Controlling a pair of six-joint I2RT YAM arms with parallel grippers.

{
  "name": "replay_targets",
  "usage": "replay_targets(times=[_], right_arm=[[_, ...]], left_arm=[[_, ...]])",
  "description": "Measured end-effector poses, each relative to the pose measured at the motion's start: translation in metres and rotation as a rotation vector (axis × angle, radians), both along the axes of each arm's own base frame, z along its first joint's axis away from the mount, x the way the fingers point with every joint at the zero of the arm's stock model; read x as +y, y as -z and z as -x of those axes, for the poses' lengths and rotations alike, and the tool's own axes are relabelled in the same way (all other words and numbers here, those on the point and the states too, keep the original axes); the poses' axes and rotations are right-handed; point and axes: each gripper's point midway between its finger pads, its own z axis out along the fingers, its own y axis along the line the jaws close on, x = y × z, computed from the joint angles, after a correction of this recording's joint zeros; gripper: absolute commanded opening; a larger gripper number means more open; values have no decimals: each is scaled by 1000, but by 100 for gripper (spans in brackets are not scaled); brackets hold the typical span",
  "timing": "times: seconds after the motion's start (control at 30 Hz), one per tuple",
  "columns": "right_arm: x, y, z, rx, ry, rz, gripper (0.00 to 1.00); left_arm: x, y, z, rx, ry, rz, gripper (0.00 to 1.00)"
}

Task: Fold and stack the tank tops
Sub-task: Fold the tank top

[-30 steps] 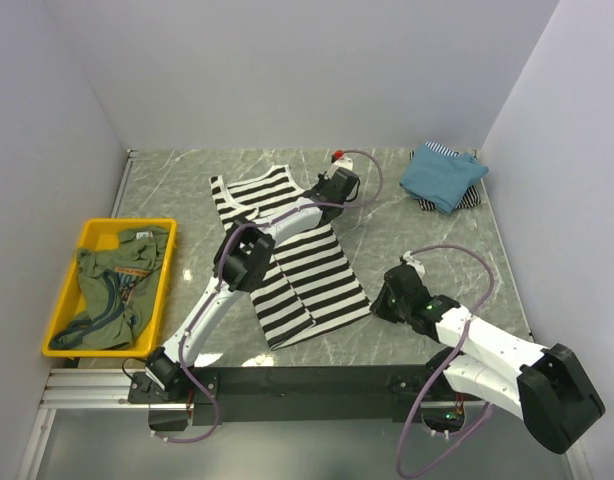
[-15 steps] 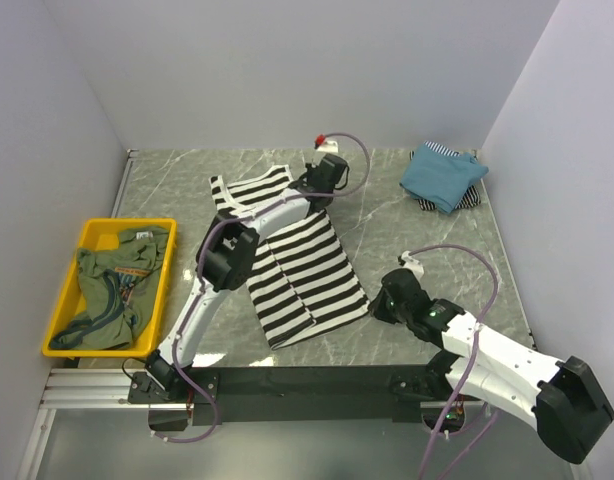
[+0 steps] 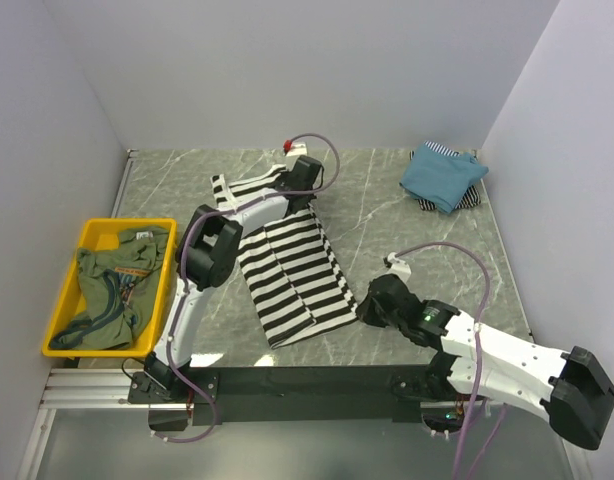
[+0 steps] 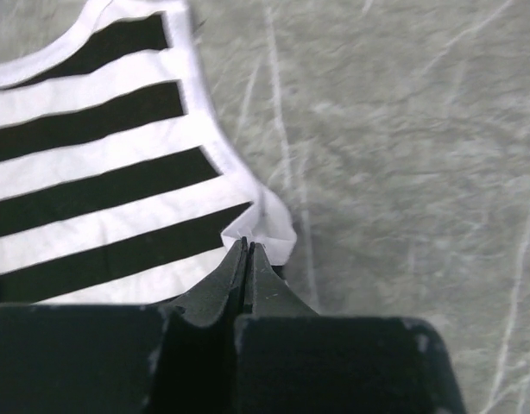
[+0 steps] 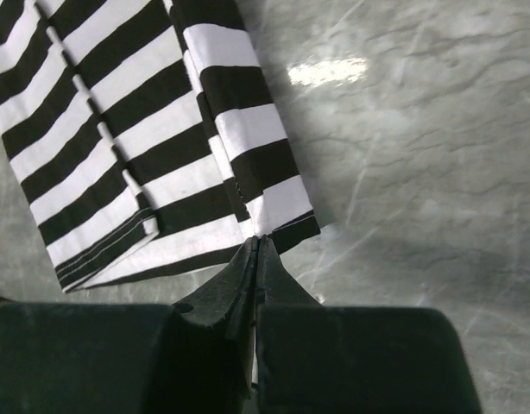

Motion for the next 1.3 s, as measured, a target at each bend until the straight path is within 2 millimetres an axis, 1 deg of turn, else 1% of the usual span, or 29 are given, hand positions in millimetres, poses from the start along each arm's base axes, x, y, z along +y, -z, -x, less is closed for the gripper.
replay_targets(times=[0.1, 0.2, 0.37, 0.47, 0.53, 0.6, 0.73, 0.87, 1.0, 1.3], right_arm=[[9, -2, 5, 2, -32, -5, 0], [17, 0, 12, 15, -62, 6, 0], [36, 6, 24, 40, -129, 40, 0], [48, 5, 27, 44, -157, 48, 0], [57, 3, 29, 42, -175, 50, 0], [66, 1, 31, 41, -194, 51, 0], [80, -1, 35, 41, -228, 56, 0], [90, 0, 39, 45, -254, 69, 0], [97, 1, 42, 48, -272, 75, 0], [101, 2, 45, 50, -288, 82, 0]], left_arm=[[14, 10, 9, 32, -24, 12, 0], [29, 10, 17, 48, -53, 29, 0], [49, -6, 22, 31, -97, 70, 0], [60, -14, 25, 19, -118, 88, 0], [66, -16, 27, 20, -133, 99, 0], [74, -14, 29, 25, -148, 103, 0], [88, -2, 35, 48, -173, 98, 0], [100, 9, 41, 70, -198, 96, 0], [109, 14, 48, 84, -215, 96, 0], [122, 12, 55, 78, -242, 114, 1]])
